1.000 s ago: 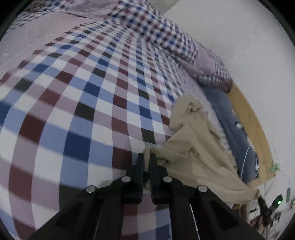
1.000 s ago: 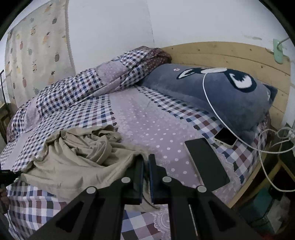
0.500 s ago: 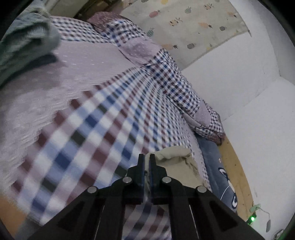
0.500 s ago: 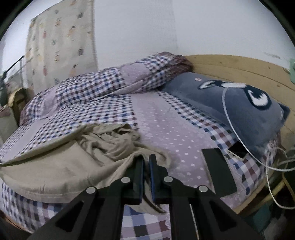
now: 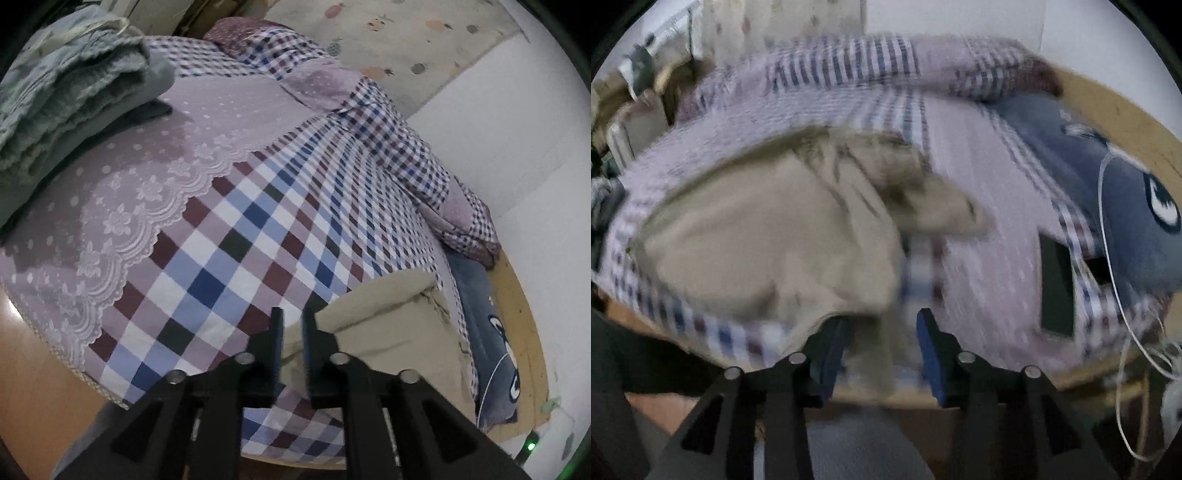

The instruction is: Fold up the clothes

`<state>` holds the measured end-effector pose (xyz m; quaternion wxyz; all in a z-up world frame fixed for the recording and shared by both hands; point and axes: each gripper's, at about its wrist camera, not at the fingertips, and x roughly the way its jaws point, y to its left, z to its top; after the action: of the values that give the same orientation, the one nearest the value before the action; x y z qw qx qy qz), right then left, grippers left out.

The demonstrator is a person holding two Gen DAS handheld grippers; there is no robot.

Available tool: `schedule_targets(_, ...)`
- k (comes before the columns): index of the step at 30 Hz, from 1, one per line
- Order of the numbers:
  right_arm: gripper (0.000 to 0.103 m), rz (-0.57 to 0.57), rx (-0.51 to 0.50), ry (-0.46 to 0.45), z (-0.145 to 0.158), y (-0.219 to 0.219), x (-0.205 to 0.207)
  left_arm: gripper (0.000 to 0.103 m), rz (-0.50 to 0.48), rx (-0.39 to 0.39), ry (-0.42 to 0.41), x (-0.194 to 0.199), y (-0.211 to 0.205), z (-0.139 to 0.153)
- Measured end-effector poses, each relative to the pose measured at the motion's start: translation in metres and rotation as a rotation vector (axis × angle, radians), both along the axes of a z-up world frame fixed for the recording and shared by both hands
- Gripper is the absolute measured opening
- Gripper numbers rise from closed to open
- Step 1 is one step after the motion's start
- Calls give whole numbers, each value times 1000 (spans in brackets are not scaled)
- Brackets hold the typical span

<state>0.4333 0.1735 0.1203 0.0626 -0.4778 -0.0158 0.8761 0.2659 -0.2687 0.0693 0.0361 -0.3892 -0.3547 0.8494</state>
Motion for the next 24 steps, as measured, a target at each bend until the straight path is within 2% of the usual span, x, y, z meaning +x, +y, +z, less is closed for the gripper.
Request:
schedule_targets(1, 42, -30, 7, -17, -2, 6, 5, 41, -1, 12, 11, 0, -1, 0)
schedule_targets(2, 43, -62, 12, -24, -2, 12, 9, 50, -5, 23, 26, 1, -1, 1)
schedule_targets(5, 46, -163, -1, -2, 8, 31, 20, 66, -24, 39, 62, -1, 2, 6)
schedule_targets(8, 53, -227, -54, 116, 32, 41, 20, 75, -44, 51, 94, -5, 11, 12)
schedule_targets(11, 63, -258, -133, 272, 59, 44, 13, 82, -69, 46, 116, -15, 27, 17)
schedule_targets(13, 71, -254, -178, 352, 70, 41, -2, 82, -92, 38, 123, -21, 41, 21)
schedule_targets(17, 73, -242, -293, 495, 88, 31, -54, 83, -161, -6, 140, -42, 72, 38)
schedule_targets(20, 73, -245, -392, 594, 92, 39, -102, 83, -214, -30, 183, -68, 97, 61)
schedule_targets(24, 73, -287, -492, 603, 76, 64, -169, 83, -316, -42, 278, -111, 149, 102)
